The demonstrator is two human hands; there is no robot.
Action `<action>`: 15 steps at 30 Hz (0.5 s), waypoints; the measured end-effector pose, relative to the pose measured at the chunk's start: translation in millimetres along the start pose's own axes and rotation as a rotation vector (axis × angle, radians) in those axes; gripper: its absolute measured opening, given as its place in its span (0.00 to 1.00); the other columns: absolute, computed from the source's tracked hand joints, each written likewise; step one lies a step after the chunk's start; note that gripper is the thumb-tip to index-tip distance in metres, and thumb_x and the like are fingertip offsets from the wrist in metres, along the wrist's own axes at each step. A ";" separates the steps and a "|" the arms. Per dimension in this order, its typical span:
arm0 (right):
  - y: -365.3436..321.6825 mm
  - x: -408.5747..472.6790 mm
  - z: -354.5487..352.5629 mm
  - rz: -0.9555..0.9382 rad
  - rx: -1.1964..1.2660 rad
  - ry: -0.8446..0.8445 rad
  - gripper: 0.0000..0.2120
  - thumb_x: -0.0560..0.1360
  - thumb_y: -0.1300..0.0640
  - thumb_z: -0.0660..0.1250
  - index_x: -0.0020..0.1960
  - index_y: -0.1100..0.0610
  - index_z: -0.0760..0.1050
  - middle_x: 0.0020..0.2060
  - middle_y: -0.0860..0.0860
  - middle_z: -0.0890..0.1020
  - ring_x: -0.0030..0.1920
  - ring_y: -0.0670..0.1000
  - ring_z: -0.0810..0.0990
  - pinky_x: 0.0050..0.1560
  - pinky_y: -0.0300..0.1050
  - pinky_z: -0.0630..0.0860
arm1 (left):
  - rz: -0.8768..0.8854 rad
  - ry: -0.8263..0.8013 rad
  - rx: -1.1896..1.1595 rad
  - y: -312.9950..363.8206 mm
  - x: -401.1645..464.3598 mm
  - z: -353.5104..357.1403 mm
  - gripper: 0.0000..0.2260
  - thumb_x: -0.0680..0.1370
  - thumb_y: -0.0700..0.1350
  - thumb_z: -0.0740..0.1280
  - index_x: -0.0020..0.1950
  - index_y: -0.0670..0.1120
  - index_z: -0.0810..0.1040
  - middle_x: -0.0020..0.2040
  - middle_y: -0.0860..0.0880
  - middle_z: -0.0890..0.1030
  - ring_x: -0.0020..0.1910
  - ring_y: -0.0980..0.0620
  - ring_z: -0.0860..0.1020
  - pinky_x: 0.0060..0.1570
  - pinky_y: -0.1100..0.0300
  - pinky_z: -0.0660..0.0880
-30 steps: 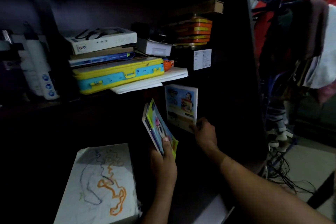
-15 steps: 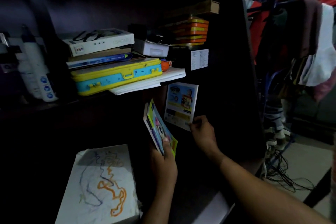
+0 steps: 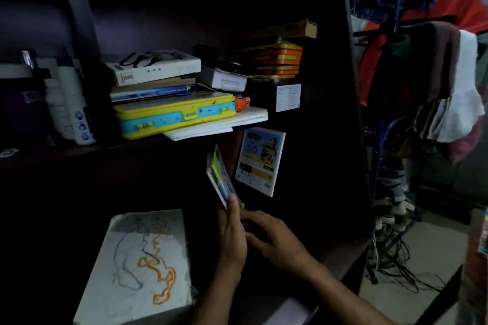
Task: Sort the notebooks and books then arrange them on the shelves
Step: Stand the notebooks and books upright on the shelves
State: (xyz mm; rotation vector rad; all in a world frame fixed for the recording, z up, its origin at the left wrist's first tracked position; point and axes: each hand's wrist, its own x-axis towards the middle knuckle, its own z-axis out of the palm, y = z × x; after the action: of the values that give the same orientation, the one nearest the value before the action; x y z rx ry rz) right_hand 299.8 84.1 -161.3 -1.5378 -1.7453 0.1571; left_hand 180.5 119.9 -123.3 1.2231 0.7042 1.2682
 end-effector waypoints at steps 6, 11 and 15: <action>11.8 7.4 -6.9 0.161 0.312 0.238 0.08 0.81 0.61 0.67 0.51 0.50 0.82 0.46 0.50 0.84 0.48 0.41 0.81 0.52 0.39 0.76 | 0.042 0.227 -0.001 -5.0 5.7 -1.5 0.31 0.78 0.63 0.56 0.78 0.49 0.66 0.72 0.49 0.73 0.70 0.50 0.72 0.72 0.47 0.67; 28.0 4.1 -6.4 0.381 0.051 0.585 0.10 0.76 0.63 0.72 0.41 0.49 0.76 0.38 0.47 0.80 0.38 0.40 0.78 0.38 0.29 0.70 | 0.049 0.173 0.209 -21.9 11.7 -1.7 0.22 0.84 0.43 0.61 0.78 0.43 0.62 0.72 0.47 0.71 0.72 0.48 0.69 0.71 0.55 0.64; 32.7 18.1 -9.1 0.414 0.061 0.428 0.05 0.76 0.54 0.73 0.43 0.51 0.79 0.37 0.45 0.83 0.39 0.38 0.80 0.41 0.40 0.77 | 0.088 0.160 0.288 -26.9 14.0 -2.2 0.26 0.84 0.43 0.61 0.80 0.42 0.58 0.77 0.43 0.66 0.76 0.45 0.66 0.75 0.48 0.61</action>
State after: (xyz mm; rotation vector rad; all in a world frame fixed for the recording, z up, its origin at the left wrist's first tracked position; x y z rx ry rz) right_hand 332.0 105.0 -165.0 -1.7227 -1.0730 0.0782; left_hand 190.2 137.6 -146.1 1.4079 0.9846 1.3823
